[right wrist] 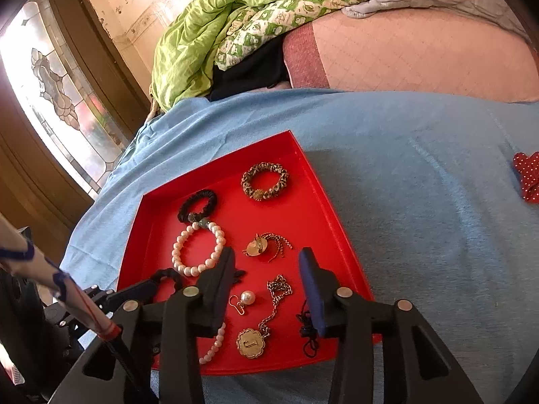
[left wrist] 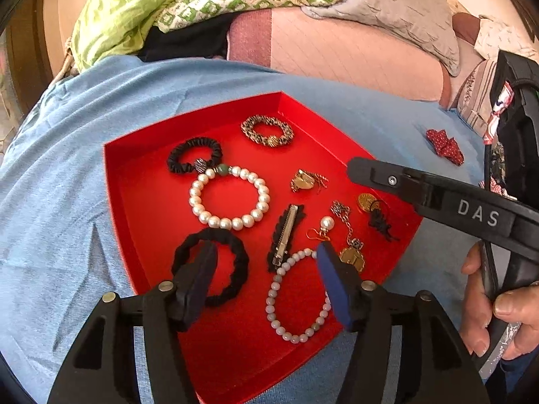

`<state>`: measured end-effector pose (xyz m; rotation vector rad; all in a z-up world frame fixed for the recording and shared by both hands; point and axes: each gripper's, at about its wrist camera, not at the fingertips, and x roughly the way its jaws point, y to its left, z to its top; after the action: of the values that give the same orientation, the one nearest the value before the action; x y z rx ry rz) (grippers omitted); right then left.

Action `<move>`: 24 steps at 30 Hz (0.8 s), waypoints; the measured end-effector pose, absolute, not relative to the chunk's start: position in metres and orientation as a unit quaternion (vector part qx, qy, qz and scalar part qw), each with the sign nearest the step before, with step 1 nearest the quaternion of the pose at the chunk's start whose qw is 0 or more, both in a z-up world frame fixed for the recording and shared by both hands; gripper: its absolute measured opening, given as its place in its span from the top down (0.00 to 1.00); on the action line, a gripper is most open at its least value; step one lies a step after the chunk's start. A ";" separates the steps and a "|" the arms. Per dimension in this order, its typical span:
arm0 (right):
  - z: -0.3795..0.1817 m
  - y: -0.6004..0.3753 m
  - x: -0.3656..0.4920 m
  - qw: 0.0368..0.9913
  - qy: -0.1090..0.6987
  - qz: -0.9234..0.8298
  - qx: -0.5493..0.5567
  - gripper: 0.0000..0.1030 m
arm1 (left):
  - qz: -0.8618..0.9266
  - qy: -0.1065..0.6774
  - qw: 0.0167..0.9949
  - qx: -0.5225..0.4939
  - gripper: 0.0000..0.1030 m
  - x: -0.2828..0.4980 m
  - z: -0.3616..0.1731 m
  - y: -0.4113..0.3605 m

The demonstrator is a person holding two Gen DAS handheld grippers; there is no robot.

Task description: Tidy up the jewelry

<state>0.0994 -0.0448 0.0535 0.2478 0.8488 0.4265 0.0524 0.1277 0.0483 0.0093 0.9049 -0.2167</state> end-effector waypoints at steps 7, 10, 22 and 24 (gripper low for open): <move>0.060 -0.050 0.097 0.889 0.401 0.190 0.112 0.40 | -0.078 0.425 0.902 -0.003 0.21 0.053 0.054 0.133; 0.062 -0.051 0.096 0.894 0.397 0.179 0.103 0.32 | -0.069 0.421 0.905 -0.006 0.16 0.053 0.056 0.135; 0.071 -0.058 0.090 0.908 0.388 0.136 0.080 0.13 | 0.005 0.396 0.918 0.006 0.10 0.056 0.061 0.141; 0.074 -0.062 0.086 0.911 0.385 0.125 0.076 0.13 | 0.034 0.386 0.922 0.008 0.10 0.056 0.064 0.143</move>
<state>0.0860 -0.0618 0.0736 0.1569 0.7934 0.2586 0.0562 0.1429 0.0638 0.0172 0.7935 0.0692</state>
